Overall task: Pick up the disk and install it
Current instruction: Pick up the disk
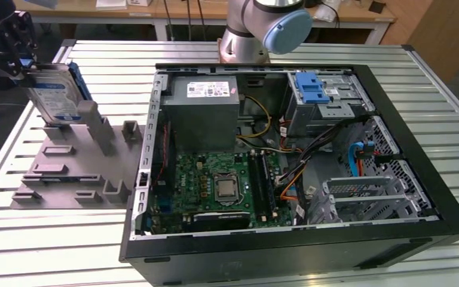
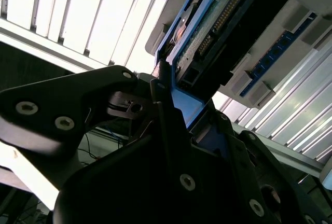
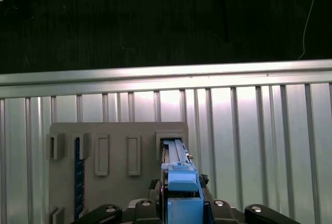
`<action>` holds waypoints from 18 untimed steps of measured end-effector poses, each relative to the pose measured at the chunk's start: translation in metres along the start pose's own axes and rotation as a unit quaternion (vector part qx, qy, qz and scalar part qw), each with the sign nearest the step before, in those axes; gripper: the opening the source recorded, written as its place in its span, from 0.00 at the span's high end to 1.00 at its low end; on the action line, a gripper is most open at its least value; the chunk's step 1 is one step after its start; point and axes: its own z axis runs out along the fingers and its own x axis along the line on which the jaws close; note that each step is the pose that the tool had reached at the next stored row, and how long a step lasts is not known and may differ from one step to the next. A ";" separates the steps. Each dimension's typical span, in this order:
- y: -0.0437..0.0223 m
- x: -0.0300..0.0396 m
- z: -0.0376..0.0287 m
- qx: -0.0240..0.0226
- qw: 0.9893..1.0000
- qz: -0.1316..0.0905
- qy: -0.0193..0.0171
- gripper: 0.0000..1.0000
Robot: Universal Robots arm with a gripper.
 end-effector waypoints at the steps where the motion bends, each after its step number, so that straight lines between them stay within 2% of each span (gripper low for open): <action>1: 0.0000 0.0000 0.0000 0.000 1.000 0.000 0.000 0.63; 18: 0.0001 -0.0002 -0.0038 0.000 1.000 0.000 0.000 0.63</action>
